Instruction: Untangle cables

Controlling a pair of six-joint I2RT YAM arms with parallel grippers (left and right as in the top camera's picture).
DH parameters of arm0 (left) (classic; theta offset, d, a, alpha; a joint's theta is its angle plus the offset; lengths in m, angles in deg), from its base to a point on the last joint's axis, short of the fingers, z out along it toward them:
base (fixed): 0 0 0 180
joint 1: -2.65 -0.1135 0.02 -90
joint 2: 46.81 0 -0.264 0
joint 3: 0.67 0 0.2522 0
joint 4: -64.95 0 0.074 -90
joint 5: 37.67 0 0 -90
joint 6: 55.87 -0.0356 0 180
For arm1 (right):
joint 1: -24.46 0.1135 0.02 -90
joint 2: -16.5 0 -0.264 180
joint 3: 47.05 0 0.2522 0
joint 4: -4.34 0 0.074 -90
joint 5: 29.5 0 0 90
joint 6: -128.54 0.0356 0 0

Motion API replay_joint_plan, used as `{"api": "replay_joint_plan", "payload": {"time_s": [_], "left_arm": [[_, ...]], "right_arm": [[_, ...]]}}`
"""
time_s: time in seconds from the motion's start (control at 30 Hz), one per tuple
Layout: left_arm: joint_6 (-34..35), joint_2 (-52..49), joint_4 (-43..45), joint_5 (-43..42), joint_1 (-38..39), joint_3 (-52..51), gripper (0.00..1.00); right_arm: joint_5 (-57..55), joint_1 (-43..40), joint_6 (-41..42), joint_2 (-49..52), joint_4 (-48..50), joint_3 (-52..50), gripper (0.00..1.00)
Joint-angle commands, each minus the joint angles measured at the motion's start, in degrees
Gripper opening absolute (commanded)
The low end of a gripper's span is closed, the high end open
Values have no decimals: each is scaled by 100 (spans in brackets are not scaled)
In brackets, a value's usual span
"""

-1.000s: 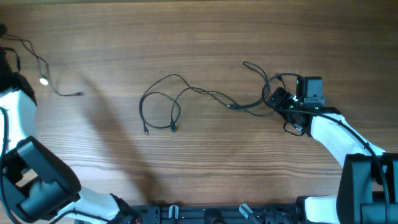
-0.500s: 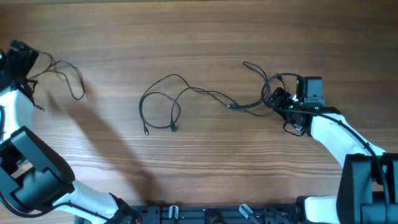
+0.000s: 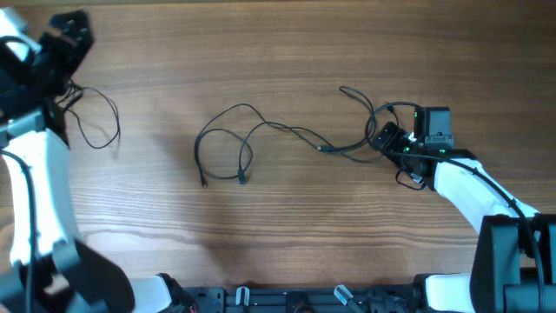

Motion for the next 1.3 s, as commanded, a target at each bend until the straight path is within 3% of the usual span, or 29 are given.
{"api": "replay_joint_plan", "payload": {"time_s": [0.0,0.23,0.4,0.57,0.8,0.93,1.07,1.27], "left_arm": [[-269,413,-201,-372,562,22,100],[-315,723,-1003,-376,1034,22,100],[-1248,1296,-1858,-374,1027,22,100],[-1355,2050,-2387,-374,1029,22,100],[-2304,2763,-4282,-372,1034,22,100],[-2332,3053,-5051,-398,1119,-87,100],[-2299,3364,-5088,-396,1499,-597,100],[-1491,3399,-4894,-372,2361,-1644,100]], "right_arm": [[155,2,-13,55,-44,0,100],[155,2,-15,55,-44,0,100],[155,2,-15,55,-44,0,100],[155,2,-13,55,-42,0,100],[155,2,-15,55,-44,0,100],[155,2,-15,55,-42,0,100],[155,2,-15,55,-42,0,100],[155,2,-15,55,-42,0,100]]}}
